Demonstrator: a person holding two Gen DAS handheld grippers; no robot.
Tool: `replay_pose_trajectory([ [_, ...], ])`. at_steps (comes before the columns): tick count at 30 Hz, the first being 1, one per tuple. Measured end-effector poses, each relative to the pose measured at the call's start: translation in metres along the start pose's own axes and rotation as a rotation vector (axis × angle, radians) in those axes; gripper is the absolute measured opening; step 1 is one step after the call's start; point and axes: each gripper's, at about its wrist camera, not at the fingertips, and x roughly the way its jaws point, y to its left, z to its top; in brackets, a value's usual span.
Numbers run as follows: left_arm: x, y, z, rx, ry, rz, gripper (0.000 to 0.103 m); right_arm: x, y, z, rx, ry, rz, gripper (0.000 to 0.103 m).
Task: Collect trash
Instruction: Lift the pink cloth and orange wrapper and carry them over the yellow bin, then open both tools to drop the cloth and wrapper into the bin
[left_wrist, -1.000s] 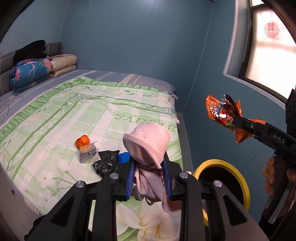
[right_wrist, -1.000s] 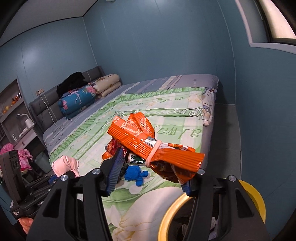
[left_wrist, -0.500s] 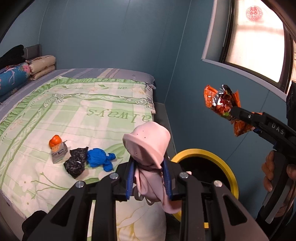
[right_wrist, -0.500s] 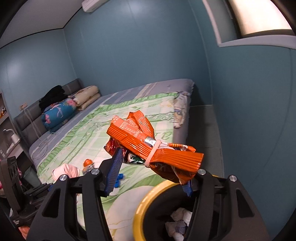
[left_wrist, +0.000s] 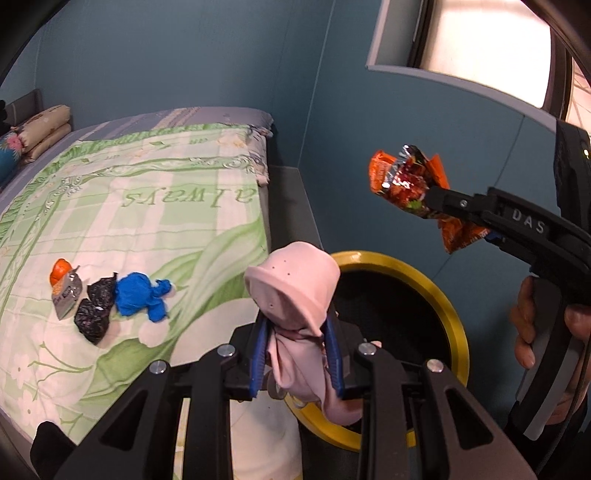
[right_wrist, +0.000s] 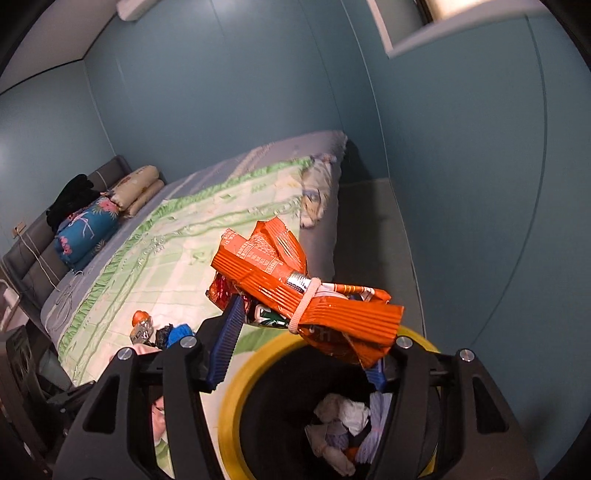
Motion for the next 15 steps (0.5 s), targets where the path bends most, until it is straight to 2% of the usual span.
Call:
replay_pose_trajectory([
  [6,0.024,-0.015,-0.007,0.032,0.060,-0.020,0.025,0.019,-0.023,-0.010,0.057,0.055,-0.016,0.056],
  [12,0.040,-0.029,-0.013,0.059,0.102,-0.046,0.026,0.033,-0.042,-0.020,0.108,0.090,0.011,0.058],
  [15,0.046,-0.032,-0.017,0.055,0.119,-0.054,0.031,0.037,-0.047,-0.022,0.113,0.094,0.016,0.058],
])
